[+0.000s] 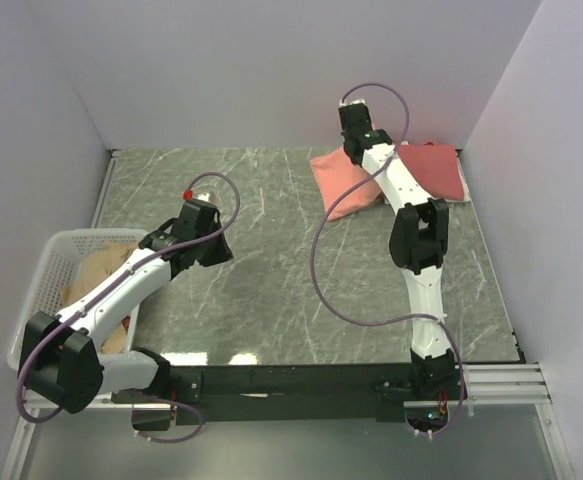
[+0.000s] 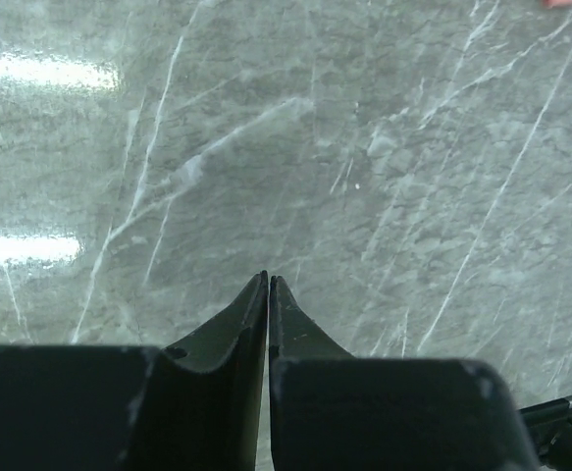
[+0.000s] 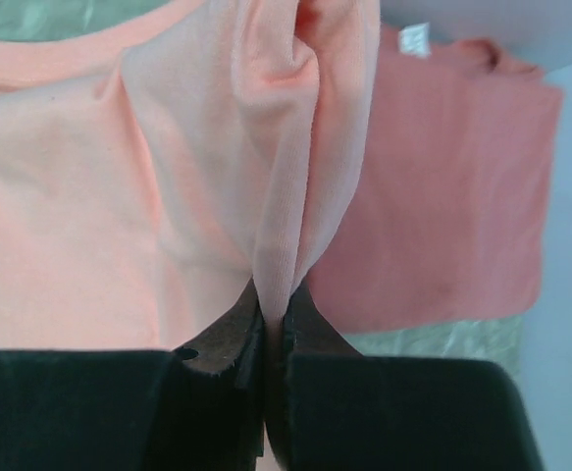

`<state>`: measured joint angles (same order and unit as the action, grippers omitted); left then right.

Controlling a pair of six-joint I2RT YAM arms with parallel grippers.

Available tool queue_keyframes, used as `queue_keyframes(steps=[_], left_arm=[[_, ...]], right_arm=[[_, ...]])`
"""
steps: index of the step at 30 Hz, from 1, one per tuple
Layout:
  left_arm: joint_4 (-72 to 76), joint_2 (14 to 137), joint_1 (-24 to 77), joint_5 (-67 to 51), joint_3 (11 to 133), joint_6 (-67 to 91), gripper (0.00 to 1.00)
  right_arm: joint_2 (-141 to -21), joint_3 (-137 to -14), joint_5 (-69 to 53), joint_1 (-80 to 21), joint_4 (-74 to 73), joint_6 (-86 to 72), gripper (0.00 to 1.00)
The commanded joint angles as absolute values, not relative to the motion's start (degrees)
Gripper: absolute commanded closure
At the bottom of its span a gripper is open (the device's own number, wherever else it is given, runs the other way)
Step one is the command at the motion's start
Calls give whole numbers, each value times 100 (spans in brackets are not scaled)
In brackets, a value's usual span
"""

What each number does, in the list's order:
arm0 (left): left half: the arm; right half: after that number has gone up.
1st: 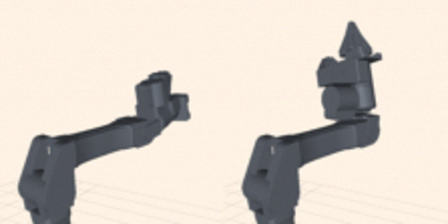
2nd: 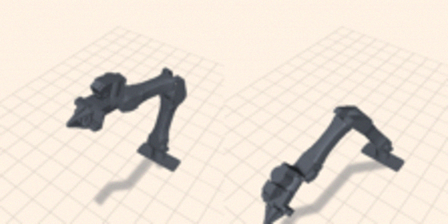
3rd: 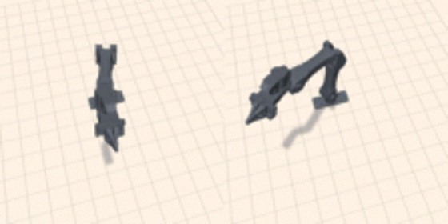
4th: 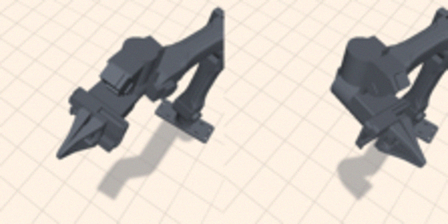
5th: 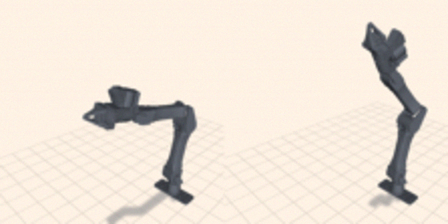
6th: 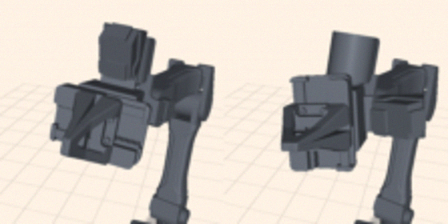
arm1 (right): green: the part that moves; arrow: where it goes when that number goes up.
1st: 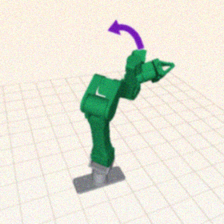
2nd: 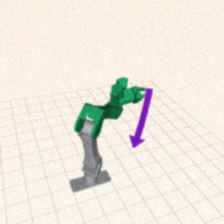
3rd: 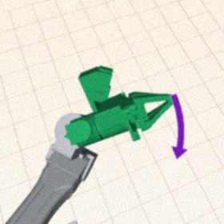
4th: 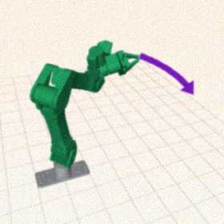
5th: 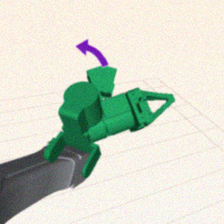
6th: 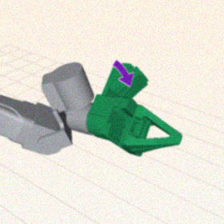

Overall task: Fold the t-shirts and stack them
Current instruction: Neatly place the folded tshirt to the corner

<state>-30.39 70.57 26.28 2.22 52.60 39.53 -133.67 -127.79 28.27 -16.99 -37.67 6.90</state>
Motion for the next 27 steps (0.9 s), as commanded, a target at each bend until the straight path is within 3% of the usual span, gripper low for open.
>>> queue_keyframes(steps=[1,27], left_arm=[[-2830,7154,2523,53,5388,3709,90],[-2646,7216,2241,-439,5238,3700,91]], right_arm=[[-13289,-13499,3120,-1494,-3534,1388,100],[-12876,-14221,3278,-1125,-3155,2109,100]])
